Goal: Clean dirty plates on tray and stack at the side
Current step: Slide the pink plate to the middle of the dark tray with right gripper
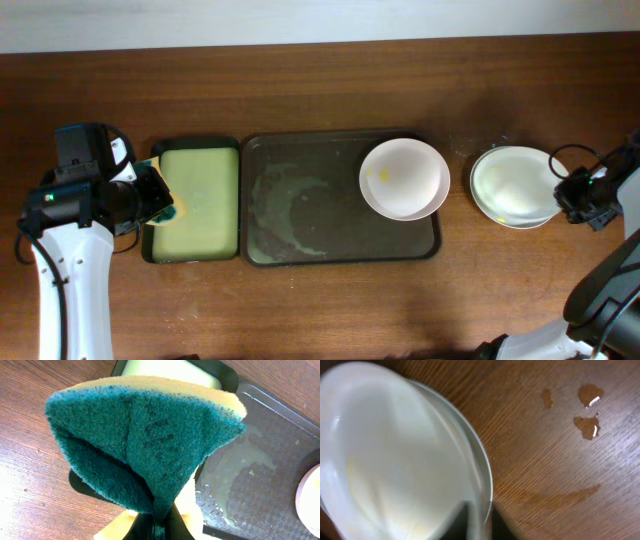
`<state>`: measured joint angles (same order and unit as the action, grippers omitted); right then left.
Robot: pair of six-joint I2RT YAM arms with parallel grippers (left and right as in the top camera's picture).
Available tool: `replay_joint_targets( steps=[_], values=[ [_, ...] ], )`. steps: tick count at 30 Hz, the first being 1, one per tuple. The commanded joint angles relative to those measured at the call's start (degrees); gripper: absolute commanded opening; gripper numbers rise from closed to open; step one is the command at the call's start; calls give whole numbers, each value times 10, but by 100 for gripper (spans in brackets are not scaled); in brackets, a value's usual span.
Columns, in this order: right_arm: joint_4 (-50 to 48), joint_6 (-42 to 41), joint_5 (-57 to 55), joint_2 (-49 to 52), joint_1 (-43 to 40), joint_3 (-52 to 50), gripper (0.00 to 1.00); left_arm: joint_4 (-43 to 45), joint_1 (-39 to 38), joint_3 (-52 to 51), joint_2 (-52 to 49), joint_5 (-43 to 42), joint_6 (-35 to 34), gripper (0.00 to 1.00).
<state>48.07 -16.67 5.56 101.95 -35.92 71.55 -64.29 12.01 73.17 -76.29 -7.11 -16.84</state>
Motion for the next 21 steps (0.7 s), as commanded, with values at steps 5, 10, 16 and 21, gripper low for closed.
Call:
replay_joint_targets(
  steps=[5, 10, 16, 21],
  values=[
    [1, -1, -17, 0, 70, -6, 47, -3, 0, 0, 10, -6, 12, 0],
    [-10, 4, -18, 47, 158, -9, 4, -5, 0, 0, 10, -6, 12, 0],
    [-30, 18, 44, 113, 225, -8, 4, -7, 0, 0, 10, -6, 11, 0],
    [-15, 84, 184, 112, 224, 28, 14, -7, 0, 0, 10, -6, 11, 0]
  ],
)
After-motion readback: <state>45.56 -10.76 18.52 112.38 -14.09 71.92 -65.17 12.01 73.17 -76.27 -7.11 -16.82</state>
